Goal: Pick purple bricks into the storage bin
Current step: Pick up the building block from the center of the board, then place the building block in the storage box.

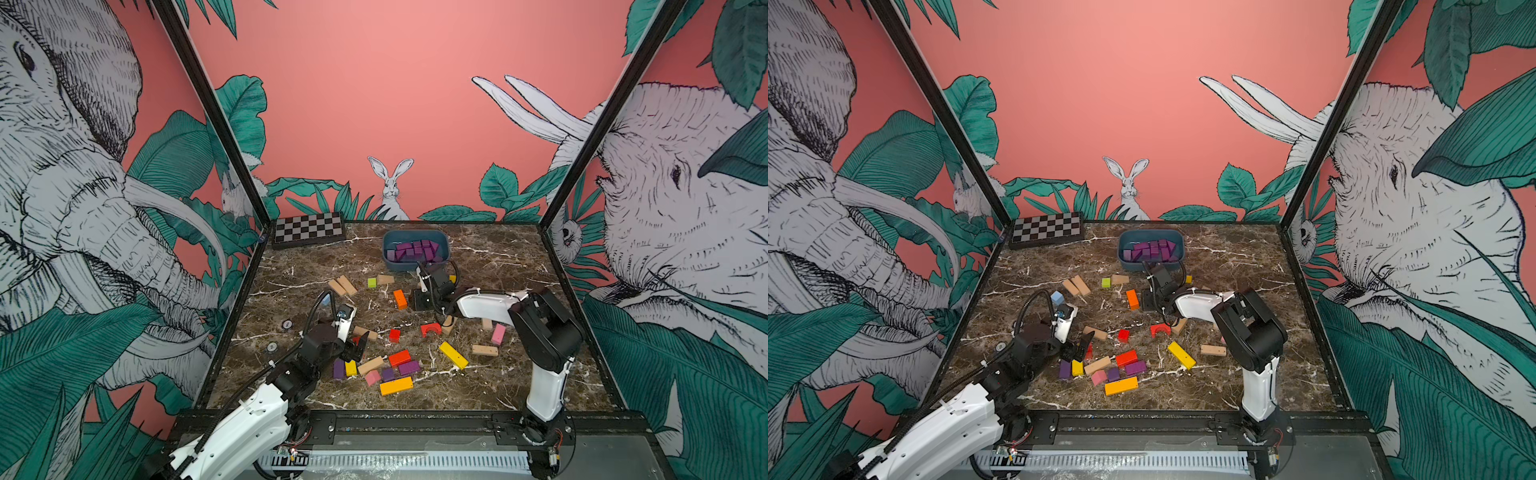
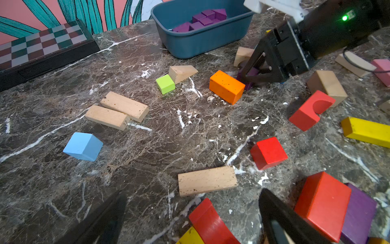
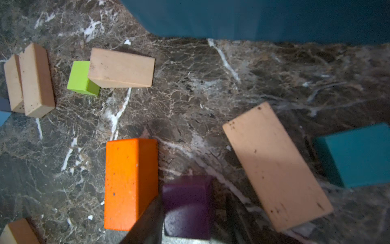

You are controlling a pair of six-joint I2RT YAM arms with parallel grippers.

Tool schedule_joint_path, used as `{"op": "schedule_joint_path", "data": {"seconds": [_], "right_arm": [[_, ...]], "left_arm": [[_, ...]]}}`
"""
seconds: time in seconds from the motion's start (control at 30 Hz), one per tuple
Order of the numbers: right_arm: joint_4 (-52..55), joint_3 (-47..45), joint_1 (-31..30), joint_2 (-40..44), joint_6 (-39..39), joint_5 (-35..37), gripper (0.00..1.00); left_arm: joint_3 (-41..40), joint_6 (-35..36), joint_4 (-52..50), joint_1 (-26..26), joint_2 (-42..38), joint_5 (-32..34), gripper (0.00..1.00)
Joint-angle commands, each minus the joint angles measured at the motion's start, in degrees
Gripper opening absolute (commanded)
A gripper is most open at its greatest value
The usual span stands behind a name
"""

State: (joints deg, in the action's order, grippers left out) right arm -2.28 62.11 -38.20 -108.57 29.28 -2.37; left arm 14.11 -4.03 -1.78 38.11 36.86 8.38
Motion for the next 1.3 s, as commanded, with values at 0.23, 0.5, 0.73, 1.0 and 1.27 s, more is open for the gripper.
{"op": "schedule_joint_path", "data": {"seconds": [0.23,0.5,0.73,1.0,1.27], "right_arm": [[1.07,2.74,0.23,1.62,-1.48,-0.15,0.28],[9.94,12.04,0.30,8.60,-5.26,2.53,0.22],[17.67,32.53,2.10,2.24,-4.54,4.77,0.20],[28.64,48.36,4.00,-8.36,-4.17,12.17,0.18],[21.06,36.58,6.16,-7.22,-5.16,17.40,0.17]], "left_arm": [[-0.22,-0.21,0.57,-0.14,-1.03,0.34,0.99],[-0.31,-0.37,0.38,-0.14,-1.41,1.02,0.99],[-0.31,-0.79,0.11,-0.14,-1.11,2.31,0.99],[-0.16,-0.72,0.44,-0.14,-0.44,2.90,0.99],[0.31,-0.46,0.58,-0.14,0.92,1.99,0.99]]}}
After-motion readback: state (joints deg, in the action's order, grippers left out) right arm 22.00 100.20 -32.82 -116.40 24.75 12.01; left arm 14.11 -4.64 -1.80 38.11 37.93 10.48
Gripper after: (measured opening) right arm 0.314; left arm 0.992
